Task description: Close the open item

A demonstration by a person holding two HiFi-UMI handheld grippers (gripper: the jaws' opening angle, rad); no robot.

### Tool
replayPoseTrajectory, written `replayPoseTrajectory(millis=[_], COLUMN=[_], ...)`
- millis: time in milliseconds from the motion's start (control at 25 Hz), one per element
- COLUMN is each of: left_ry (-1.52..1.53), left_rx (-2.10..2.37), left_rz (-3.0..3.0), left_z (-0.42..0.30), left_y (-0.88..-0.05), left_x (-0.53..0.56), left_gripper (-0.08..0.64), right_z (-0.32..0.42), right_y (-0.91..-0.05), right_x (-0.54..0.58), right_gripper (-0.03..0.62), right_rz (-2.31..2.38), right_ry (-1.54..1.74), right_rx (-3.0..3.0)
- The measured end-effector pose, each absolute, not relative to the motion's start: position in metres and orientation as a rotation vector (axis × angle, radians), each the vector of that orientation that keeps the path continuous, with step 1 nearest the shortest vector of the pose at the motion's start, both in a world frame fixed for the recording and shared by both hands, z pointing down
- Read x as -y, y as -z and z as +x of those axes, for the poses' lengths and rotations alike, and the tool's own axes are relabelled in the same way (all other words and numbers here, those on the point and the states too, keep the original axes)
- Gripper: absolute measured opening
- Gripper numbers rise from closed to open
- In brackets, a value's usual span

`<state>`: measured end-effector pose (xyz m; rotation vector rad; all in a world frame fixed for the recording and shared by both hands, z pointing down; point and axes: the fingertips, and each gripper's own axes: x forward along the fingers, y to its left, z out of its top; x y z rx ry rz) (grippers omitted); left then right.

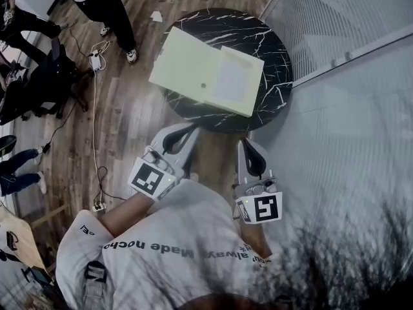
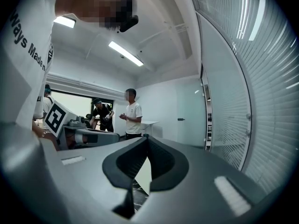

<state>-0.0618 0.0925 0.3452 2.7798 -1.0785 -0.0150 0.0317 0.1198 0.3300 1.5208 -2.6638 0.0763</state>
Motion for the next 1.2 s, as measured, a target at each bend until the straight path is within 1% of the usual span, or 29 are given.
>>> replayPoseTrajectory(millis=[280, 480, 800, 1200], left_ry=[0.003, 0.008, -0.014, -0.043], left_rx=[1.087, 1.063, 1.017, 1.036], left_rz=[2.749, 2.743, 2.767, 2.793], left_z=[-0.088, -0.095, -0.088, -0.065], left_y=[-0.352, -0.356, -0.362, -0.362], left_x=[0.006, 0.054, 0.093, 0.108], left_gripper=[0.003, 0.003, 0.003, 0.003], right_z=[0.007, -0.001, 0.009, 0.033], right_y=[-0.331, -0.332, -0.337, -0.335], right_x=[-0.016, 0.032, 0.067, 0.082], right_gripper=[0.001, 0.001, 0.001, 0.001], right_rz=[1.488, 1.507, 1.573, 1.586], right_ry=[-0.085, -0.076, -0.071, -0.050], right_rx=[2.643, 2.626, 2.592, 2.602])
